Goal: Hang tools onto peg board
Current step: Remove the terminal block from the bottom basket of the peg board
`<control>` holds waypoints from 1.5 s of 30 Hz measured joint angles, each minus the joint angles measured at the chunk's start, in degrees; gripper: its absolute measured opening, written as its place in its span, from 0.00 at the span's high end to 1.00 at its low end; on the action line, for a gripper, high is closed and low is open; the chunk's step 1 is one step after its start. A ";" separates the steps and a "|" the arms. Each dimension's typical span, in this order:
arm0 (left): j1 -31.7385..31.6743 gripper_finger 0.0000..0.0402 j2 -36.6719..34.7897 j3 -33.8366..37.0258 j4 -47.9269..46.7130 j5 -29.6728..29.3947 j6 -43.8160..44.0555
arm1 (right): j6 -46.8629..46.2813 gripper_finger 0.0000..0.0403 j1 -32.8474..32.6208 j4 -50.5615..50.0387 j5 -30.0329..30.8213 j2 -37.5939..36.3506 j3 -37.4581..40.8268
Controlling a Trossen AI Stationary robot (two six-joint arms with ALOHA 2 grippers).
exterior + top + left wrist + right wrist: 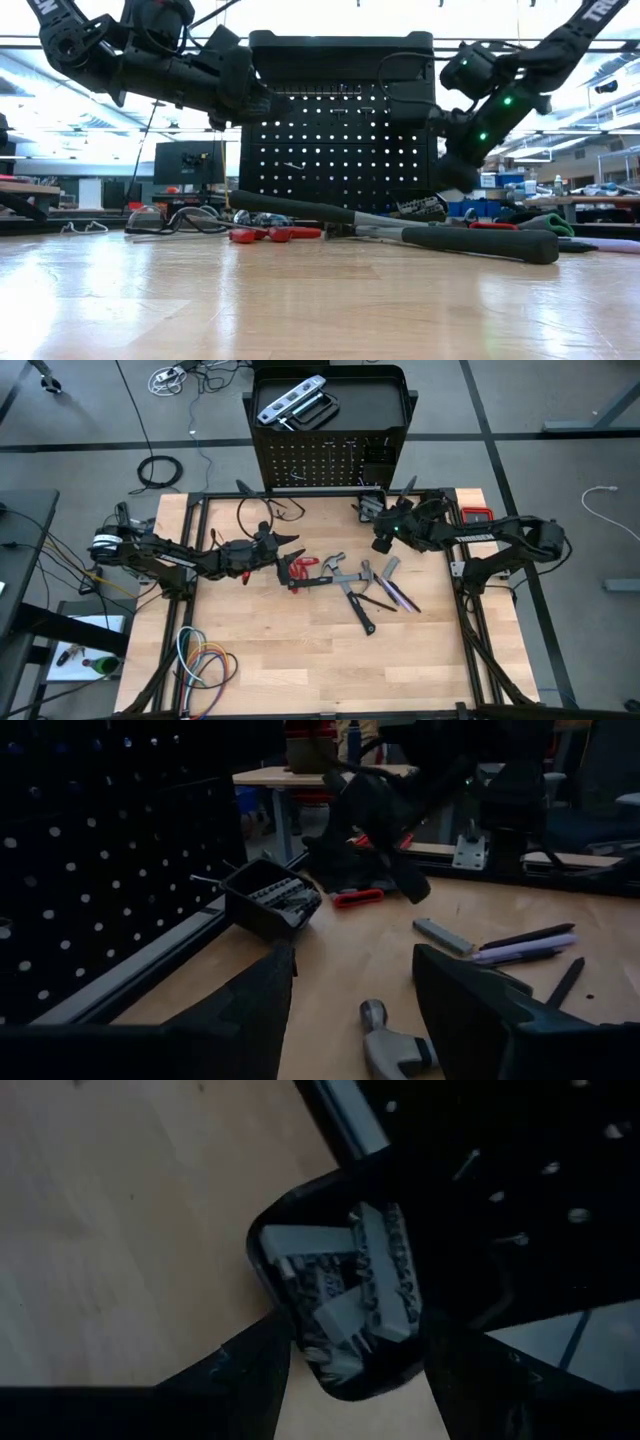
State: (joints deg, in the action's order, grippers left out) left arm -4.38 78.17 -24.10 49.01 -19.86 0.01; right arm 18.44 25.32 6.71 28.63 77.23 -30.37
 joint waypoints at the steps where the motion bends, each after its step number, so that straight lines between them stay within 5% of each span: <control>1: 0.00 0.49 0.00 0.00 -0.04 -0.02 -0.01 | 0.27 0.45 0.50 0.01 -0.28 0.89 -0.47; 8: -0.03 0.49 0.00 0.00 0.49 -0.04 -1.29 | 3.19 0.45 2.27 -1.59 -1.16 6.19 -6.53; 13: -0.04 0.49 0.00 0.00 0.46 -0.04 -1.30 | -2.88 0.44 4.65 -6.79 -7.87 7.08 -11.08; 31: -0.04 0.49 0.00 0.00 0.90 -0.04 -1.11 | -6.41 0.44 13.29 -10.97 -19.60 7.06 -11.65; 42: -0.04 0.49 0.00 0.00 1.01 -0.04 -1.09 | -4.29 0.46 13.41 -14.23 -23.28 8.04 -11.73; 45: -0.04 0.49 0.00 0.00 1.58 -0.04 -1.09 | -3.24 0.47 12.74 -12.99 -18.78 10.56 -11.73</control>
State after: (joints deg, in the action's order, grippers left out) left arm -4.43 78.17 -24.10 50.59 -19.90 -1.08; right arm 15.20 38.05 -6.28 9.85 87.79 -42.11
